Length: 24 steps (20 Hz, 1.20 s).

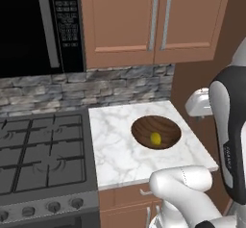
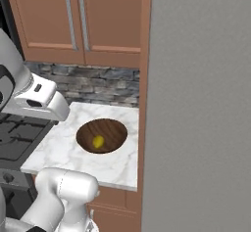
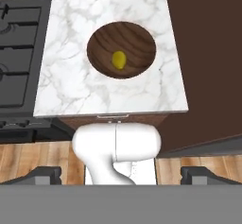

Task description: Take the lemon, broccoli, and fish from the freezer and place them in the bowl on the counter.

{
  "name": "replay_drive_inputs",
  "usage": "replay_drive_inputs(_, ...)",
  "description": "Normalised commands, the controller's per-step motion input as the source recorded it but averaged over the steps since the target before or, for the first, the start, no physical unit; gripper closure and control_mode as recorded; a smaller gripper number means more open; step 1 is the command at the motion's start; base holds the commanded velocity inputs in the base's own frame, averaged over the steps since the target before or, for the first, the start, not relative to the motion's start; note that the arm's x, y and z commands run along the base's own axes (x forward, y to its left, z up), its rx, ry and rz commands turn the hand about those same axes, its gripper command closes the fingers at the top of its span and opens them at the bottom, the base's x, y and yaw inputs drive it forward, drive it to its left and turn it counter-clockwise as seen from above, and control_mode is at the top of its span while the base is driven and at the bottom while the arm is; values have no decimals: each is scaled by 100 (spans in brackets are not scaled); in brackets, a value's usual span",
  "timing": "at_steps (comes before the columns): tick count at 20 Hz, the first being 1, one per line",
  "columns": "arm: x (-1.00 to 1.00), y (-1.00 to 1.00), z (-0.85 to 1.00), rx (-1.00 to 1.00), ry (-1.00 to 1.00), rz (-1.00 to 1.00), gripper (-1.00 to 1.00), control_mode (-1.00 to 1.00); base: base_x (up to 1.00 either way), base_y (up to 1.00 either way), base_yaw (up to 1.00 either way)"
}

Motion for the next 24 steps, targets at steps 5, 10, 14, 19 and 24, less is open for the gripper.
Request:
replay_drive_inputs(5, 0, 0, 0, 0, 0, 0, -100, 100, -99, -2, 0)
replay_drive_inputs(10, 0, 0, 0, 0, 0, 0, -100, 100, -100, -13, 0)
replay_drive_inputs(14, 0, 0, 0, 0, 0, 0, -100, 100, -100, -44, 0)
replay_drive_inputs(19, 0, 0, 0, 0, 0, 0, -100, 100, -89, -51, -1)
replay_drive_inputs(24, 0, 0, 0, 0, 0, 0, -100, 100, -29, -81, -1)
